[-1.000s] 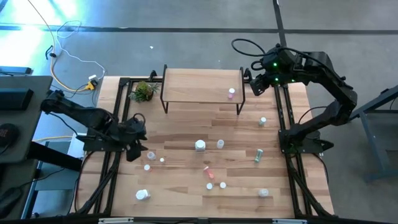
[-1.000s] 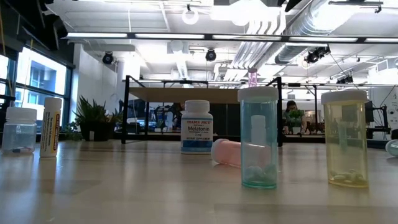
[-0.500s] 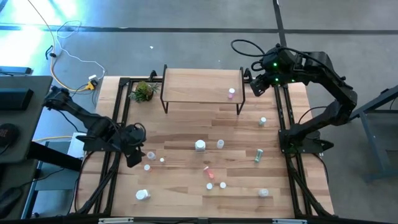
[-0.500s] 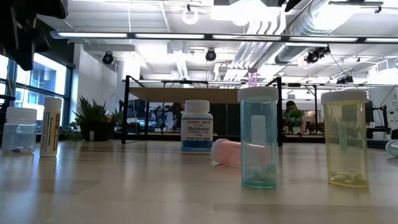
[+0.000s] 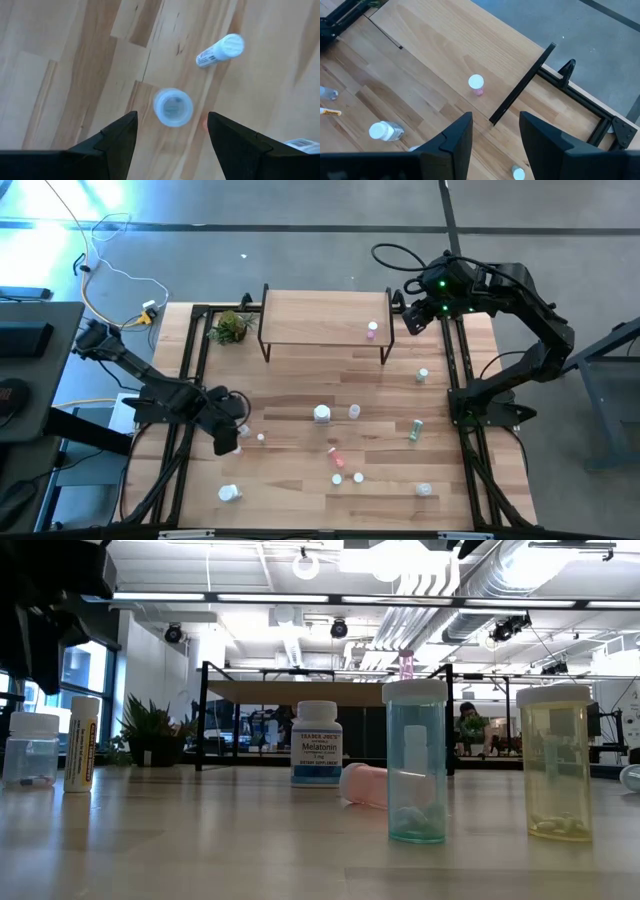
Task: Pick and place medicine bottles onto shelf by color
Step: Put the right transparent pill bottle on the shelf
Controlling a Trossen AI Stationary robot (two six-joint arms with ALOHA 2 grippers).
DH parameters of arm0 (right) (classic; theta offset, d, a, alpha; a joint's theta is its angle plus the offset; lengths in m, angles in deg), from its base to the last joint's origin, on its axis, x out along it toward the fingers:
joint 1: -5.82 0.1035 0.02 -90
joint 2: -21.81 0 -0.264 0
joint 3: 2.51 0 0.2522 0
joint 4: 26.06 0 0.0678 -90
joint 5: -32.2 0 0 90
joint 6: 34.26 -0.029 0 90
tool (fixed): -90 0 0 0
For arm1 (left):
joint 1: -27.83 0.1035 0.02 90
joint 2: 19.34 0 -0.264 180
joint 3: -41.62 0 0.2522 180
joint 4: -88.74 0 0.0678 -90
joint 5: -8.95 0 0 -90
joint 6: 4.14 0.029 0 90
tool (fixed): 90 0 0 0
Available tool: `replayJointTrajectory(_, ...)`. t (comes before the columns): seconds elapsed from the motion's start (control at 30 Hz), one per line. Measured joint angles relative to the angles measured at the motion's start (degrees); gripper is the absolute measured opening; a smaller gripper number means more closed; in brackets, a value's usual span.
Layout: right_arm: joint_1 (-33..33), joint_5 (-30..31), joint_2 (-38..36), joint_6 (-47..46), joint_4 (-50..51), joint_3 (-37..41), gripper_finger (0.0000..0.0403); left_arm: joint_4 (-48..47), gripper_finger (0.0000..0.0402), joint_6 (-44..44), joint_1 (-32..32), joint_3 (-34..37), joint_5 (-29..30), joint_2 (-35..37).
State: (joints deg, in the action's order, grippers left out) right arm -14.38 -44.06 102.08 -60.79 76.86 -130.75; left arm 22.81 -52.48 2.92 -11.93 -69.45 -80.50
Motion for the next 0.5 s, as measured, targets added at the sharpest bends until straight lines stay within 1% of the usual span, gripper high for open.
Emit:
replayJointTrajectory(0.1, 0.0, 0.0, 0.0, 0.0, 0.0, 0.0, 0.0154, 0.3, 0.0229, -0.1, 0.0, 0.0, 0.0, -1.8)
replayJointTrajectory(0.27, 0.0, 0.0, 0.0, 0.0, 0.0, 0.0, 0.0154, 3.6, 0.0229, 1.0, 0.0, 0.0, 0.2, -4.9)
replayJointTrajectory(0.5, 0.0, 0.0, 0.0, 0.0, 0.0, 0.0, 0.0154, 3.8, 0.0229, -0.2, 0.1, 0.0, 0.7, -10.3)
